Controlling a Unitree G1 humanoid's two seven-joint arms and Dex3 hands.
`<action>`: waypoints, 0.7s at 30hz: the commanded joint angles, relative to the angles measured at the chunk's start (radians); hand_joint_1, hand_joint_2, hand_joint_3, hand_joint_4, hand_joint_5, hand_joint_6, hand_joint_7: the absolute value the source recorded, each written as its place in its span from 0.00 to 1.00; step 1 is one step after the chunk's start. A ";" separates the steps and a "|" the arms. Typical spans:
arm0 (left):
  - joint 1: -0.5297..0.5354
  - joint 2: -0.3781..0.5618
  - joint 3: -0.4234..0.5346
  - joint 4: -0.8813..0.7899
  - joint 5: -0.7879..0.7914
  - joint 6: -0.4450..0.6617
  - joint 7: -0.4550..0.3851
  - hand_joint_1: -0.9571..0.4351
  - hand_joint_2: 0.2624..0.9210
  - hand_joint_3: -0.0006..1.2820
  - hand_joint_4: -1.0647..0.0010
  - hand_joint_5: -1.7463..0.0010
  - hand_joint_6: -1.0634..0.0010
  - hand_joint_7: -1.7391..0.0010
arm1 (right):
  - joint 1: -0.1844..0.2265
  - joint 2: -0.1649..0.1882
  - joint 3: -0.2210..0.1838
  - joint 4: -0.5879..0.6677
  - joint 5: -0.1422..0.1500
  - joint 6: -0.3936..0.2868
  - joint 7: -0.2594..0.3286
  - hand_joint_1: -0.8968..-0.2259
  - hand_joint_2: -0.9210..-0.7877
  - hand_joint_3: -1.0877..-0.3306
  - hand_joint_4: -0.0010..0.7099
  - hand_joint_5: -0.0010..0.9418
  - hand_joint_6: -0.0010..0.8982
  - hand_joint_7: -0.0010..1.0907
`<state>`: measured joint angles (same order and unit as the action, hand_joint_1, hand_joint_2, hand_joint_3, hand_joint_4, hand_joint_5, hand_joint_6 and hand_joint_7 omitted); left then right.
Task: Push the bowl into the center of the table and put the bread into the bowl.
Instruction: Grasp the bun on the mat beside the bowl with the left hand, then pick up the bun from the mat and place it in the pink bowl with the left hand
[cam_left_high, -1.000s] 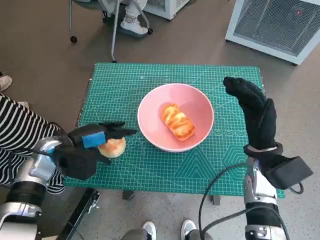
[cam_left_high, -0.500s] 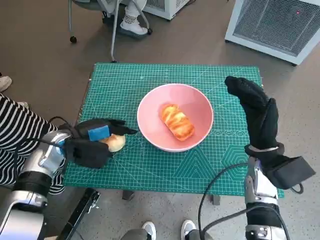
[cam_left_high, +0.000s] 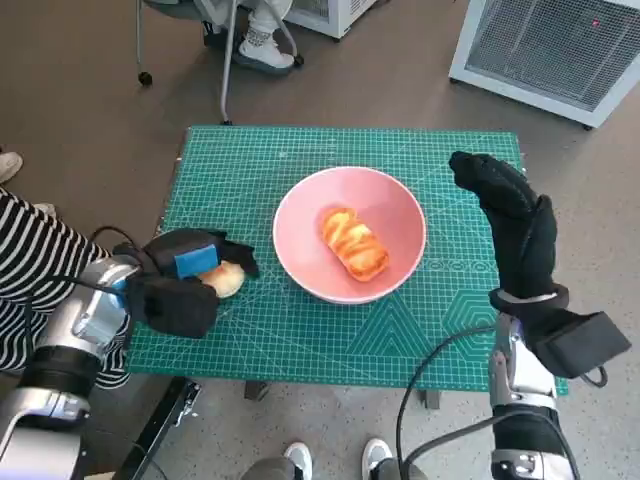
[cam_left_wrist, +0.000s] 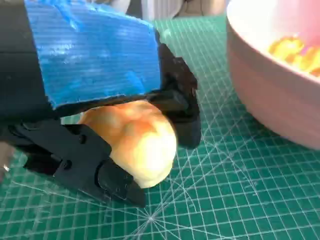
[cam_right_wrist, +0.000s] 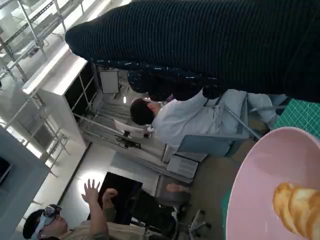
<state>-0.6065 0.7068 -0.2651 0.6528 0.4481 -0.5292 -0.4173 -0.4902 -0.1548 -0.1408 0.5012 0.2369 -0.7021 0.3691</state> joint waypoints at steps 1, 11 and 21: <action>0.004 0.031 0.077 -0.104 -0.091 -0.036 -0.004 0.69 1.00 0.05 0.33 0.34 0.41 0.33 | 0.016 -0.003 -0.001 0.014 0.002 0.011 0.012 0.21 0.00 0.40 0.23 0.00 0.00 0.51; -0.037 -0.012 0.162 -0.243 -0.179 -0.068 0.030 0.69 1.00 0.04 0.36 0.30 0.38 0.37 | 0.006 -0.001 -0.002 0.032 0.004 0.005 0.022 0.21 0.00 0.40 0.23 0.00 0.00 0.50; -0.135 -0.152 0.132 -0.298 -0.170 -0.061 0.073 0.69 1.00 0.07 0.39 0.28 0.41 0.35 | 0.000 0.000 -0.003 0.042 0.007 0.003 0.029 0.22 0.00 0.40 0.23 0.00 0.00 0.49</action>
<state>-0.6948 0.6002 -0.1109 0.3728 0.2721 -0.5872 -0.3582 -0.4956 -0.1538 -0.1424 0.5290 0.2373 -0.7031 0.3875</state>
